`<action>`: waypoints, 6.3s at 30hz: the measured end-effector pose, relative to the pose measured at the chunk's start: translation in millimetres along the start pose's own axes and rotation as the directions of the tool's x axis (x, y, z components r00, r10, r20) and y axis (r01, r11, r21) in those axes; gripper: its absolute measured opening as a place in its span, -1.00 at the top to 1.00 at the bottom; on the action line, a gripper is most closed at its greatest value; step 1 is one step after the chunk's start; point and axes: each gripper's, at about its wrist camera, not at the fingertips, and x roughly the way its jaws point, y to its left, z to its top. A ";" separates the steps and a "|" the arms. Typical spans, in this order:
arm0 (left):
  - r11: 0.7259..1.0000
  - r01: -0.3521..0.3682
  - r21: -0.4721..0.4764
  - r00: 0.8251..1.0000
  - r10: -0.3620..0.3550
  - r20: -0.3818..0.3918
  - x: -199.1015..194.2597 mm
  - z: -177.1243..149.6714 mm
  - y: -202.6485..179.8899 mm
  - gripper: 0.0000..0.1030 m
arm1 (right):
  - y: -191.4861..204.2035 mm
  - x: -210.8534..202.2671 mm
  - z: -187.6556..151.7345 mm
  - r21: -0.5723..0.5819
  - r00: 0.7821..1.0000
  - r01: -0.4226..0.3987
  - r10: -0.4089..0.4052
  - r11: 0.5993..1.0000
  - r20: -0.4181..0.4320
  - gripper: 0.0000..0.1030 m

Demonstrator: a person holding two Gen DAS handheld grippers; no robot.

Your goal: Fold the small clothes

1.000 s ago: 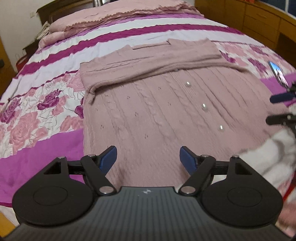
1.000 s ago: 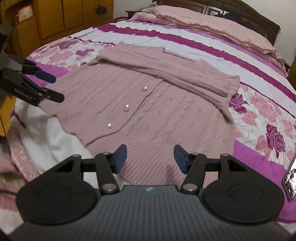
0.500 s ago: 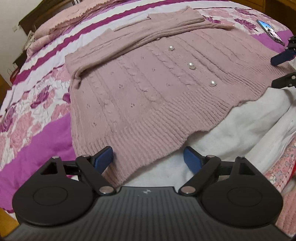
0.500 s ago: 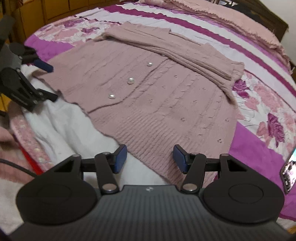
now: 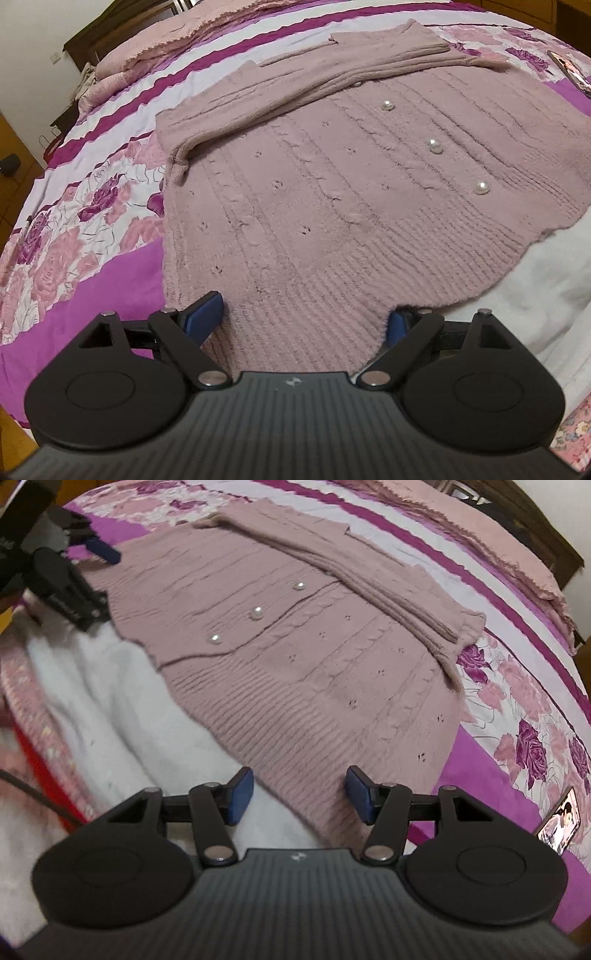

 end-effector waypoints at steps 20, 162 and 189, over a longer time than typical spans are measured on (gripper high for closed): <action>0.999 -0.034 -0.028 0.999 0.035 0.028 9.2 -3.0 -3.4 -0.77 | 5.9 39.7 16.0 0.000 0.985 0.122 -0.121 0.993 0.125 -0.14; 0.998 0.063 0.010 0.973 -0.064 0.223 73.2 60.2 48.6 0.21 | -76.0 97.8 75.4 0.474 0.962 0.071 -0.186 0.878 0.200 0.74; 0.911 -0.013 -0.412 0.723 0.293 0.626 24.9 174.1 143.1 0.83 | -128.1 71.3 203.8 0.405 0.716 0.322 -0.500 0.856 0.487 0.75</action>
